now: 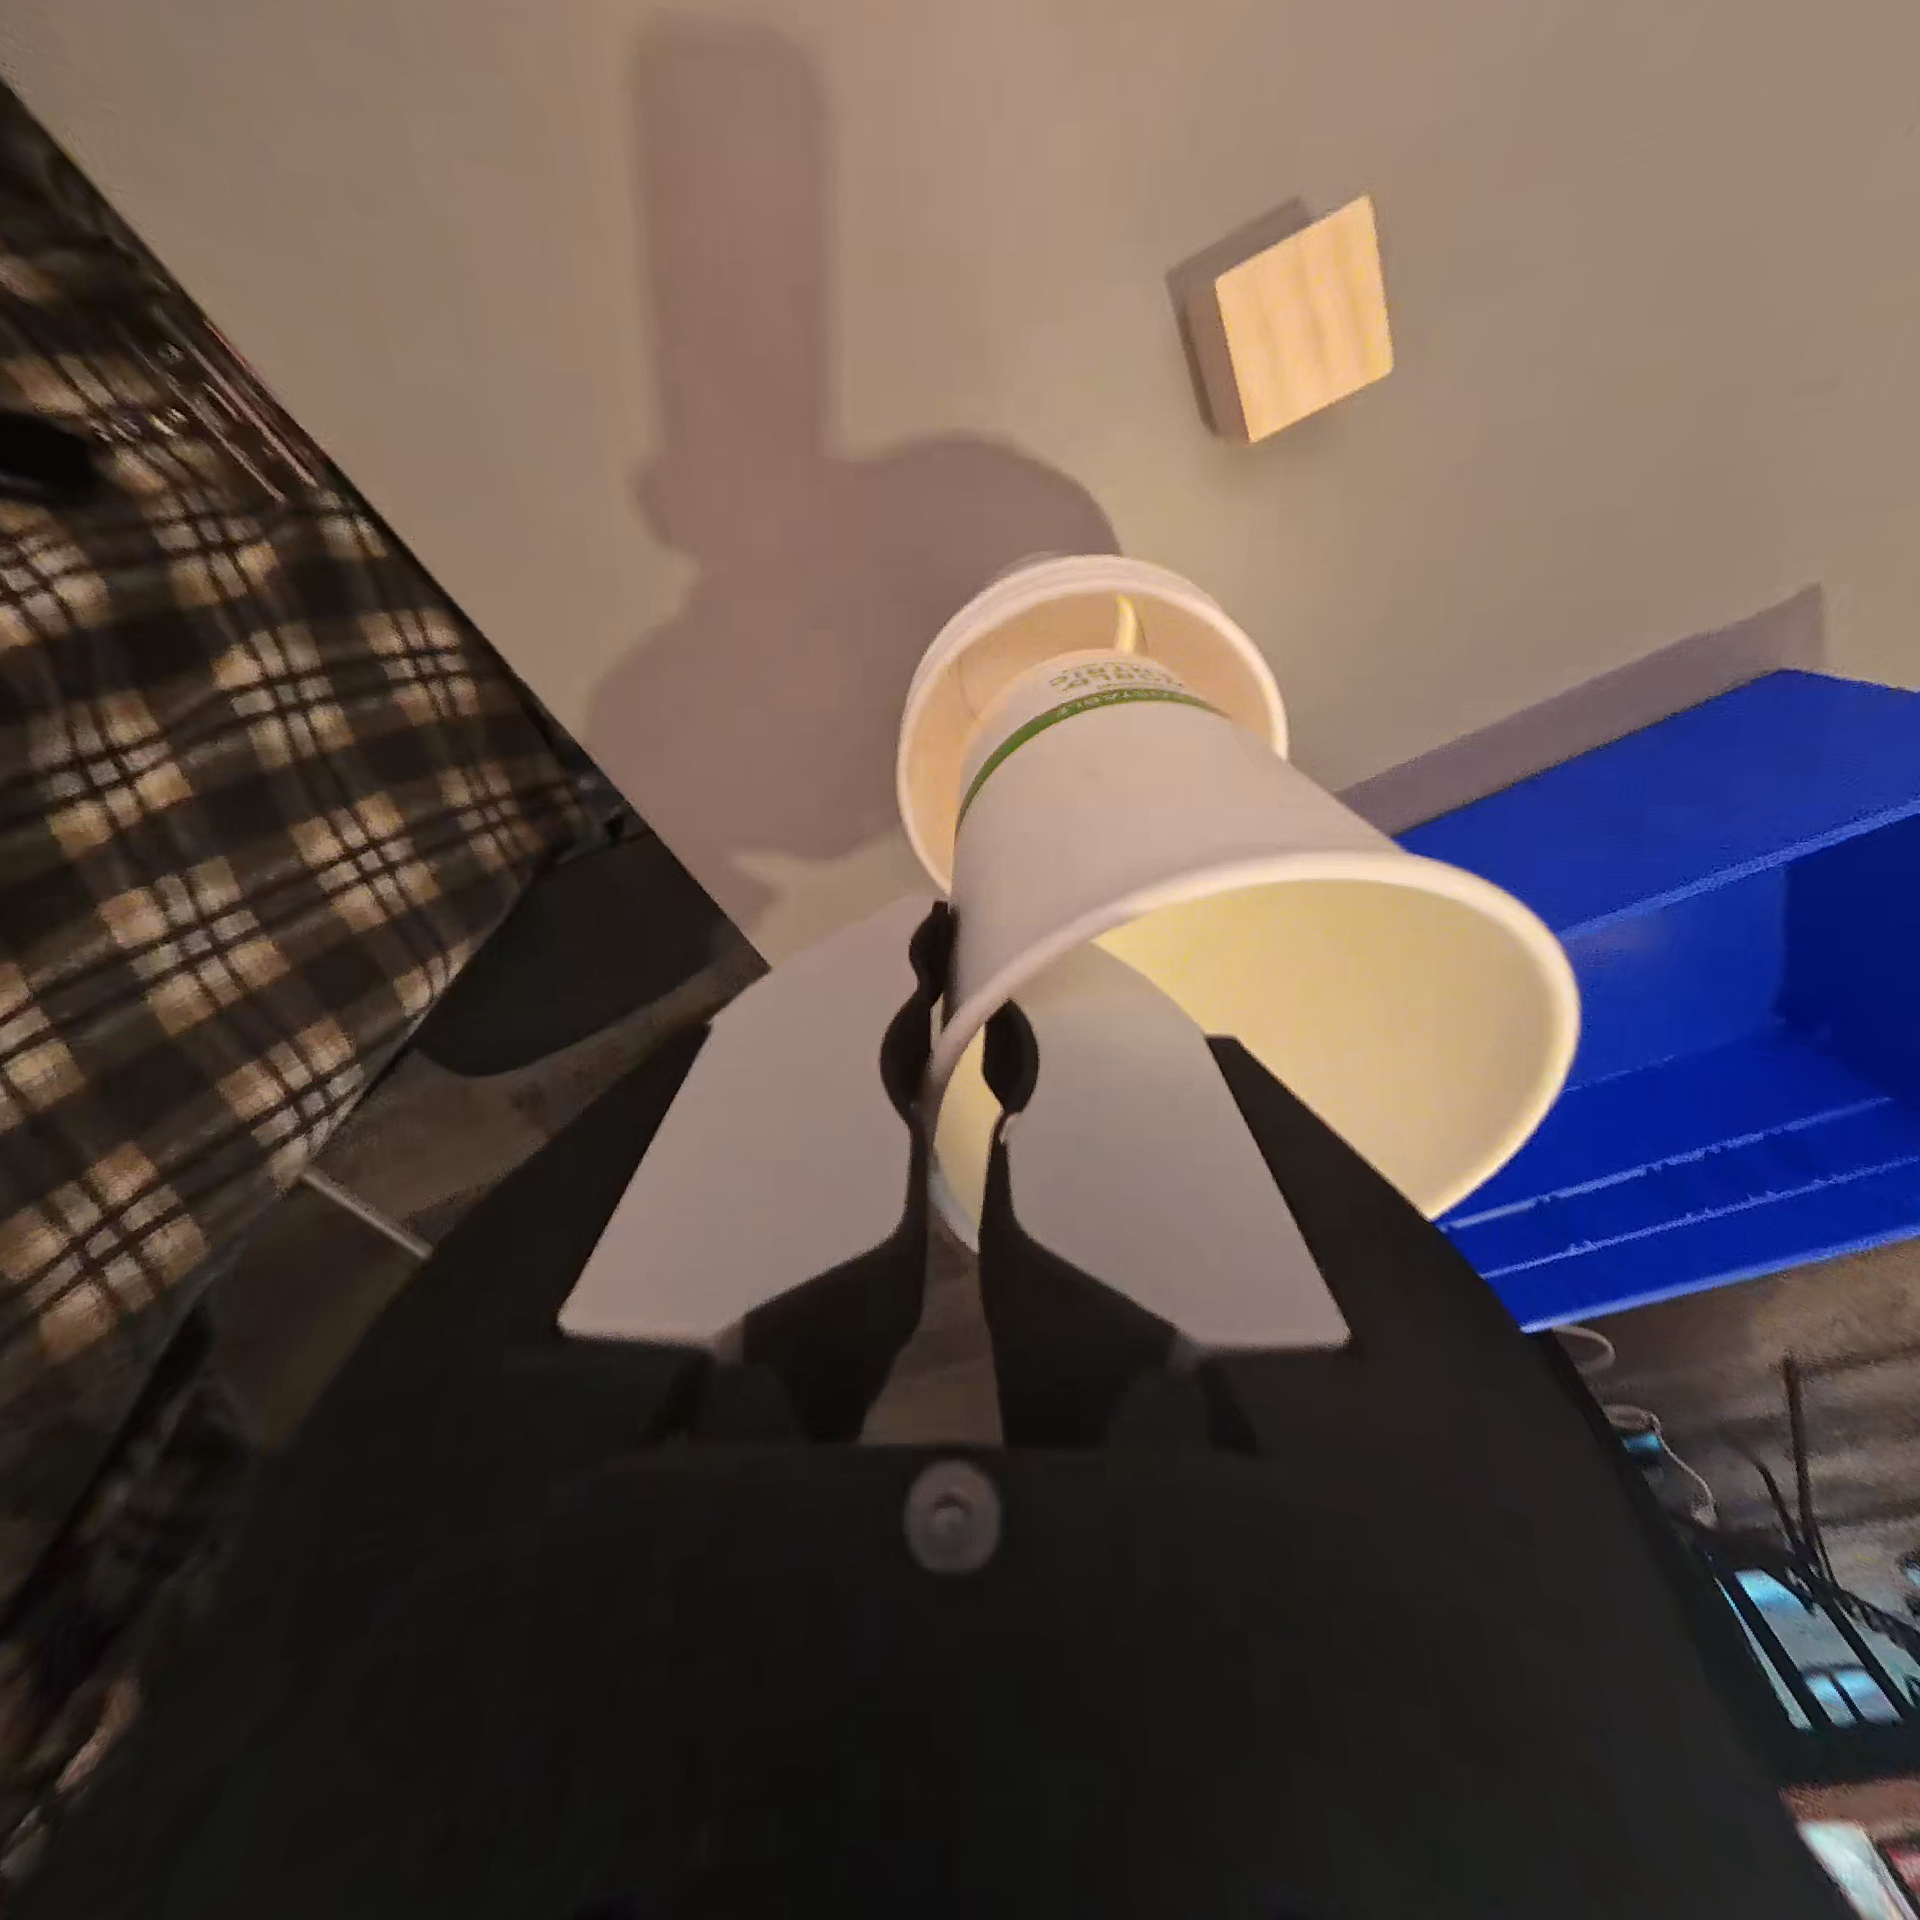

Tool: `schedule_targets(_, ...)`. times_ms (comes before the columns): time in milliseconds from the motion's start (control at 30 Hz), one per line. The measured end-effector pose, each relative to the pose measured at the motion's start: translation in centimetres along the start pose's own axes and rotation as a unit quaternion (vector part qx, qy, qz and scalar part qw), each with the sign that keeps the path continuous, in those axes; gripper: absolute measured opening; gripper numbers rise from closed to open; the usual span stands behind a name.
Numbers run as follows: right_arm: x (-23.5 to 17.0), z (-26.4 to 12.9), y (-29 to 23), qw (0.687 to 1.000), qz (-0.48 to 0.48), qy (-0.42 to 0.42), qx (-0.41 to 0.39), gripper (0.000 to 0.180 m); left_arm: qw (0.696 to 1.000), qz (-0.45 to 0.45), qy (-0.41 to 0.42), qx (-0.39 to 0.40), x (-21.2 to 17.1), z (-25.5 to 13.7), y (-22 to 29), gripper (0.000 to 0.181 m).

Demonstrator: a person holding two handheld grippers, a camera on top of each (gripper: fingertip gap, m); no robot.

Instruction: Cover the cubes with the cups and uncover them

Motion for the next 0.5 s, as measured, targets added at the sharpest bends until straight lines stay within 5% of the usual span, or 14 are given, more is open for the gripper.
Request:
schedule_targets(133, 0.2, 2.3, -0.2, 1.0, -0.013, -0.026, -0.006, 0.008, 1.0, -0.004, -0.003, -0.008, -0.3, -0.1, 0.0, 0.095)
schedule_targets(333, 0.3, 3.8, -0.5, 0.999, -0.036, -0.017, -0.016, 0.067, 1.0, 0.009, -0.02, -0.008, -0.7, -0.1, 0.2, 0.094)
schedule_targets(500, 0.1, 2.9, -0.4, 0.99, -0.117, 0.065, -0.04, 0.093, 1.0, 0.009, -0.026, -0.009, -1.0, 0.1, 0.1, 0.094)
Point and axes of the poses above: each gripper's, where its closed fingertips meet, z out along the fingers, x out of its top, y = z × x across the jaws, the point moved 3 cm from there along -z, back along the fingers, and after that the axes turned 14 degrees about z, right-handed, at the moved point
